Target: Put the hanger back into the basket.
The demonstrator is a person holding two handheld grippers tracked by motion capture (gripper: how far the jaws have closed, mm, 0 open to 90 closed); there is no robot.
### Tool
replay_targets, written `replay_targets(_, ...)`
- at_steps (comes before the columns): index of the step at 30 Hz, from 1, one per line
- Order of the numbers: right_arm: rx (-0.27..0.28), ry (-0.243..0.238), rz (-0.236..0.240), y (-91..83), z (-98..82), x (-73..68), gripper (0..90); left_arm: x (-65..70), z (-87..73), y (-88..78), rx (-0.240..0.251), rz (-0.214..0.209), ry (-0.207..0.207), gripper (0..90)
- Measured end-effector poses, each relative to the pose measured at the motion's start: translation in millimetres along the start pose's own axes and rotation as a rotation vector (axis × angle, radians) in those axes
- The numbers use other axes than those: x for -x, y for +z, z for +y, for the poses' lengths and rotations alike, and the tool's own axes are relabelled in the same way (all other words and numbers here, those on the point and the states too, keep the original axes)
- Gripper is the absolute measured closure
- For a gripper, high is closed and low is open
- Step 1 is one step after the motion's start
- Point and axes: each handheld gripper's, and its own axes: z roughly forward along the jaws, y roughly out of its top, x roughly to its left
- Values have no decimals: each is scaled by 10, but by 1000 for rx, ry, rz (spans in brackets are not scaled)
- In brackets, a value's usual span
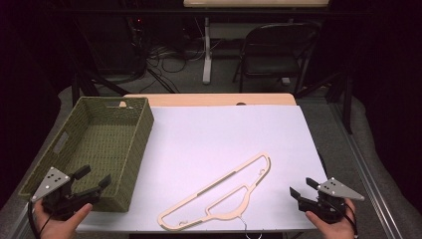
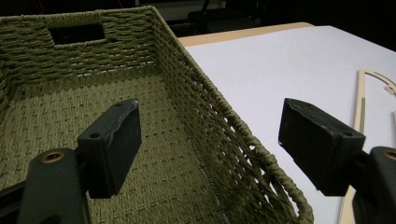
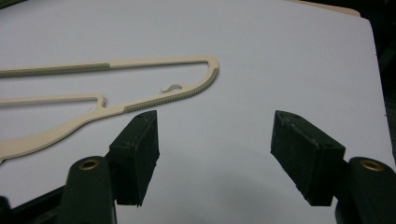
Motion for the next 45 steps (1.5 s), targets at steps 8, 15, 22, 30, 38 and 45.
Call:
replay_targets(8,0,-15,4,5,51,-24,328,25,-4,2,-10,-4,5,216)
replay_targets(15,-22,-37,13,35,94,-51,328,40,-12,14,-18,3,9,225)
replay_targets(22,-63,-120,33,52,230,-91,326,47,-9,15,-26,1,11,225)
replay_targets(30,-129,-216,78,121,467,-187,327,44,-7,6,-25,7,6,225)
replay_targets(38,-214,-290,145,214,615,-317,327,54,-6,12,-30,-3,10,226)
replay_targets(45,-286,-353,201,279,744,-422,327,69,-8,20,-31,-5,15,226)
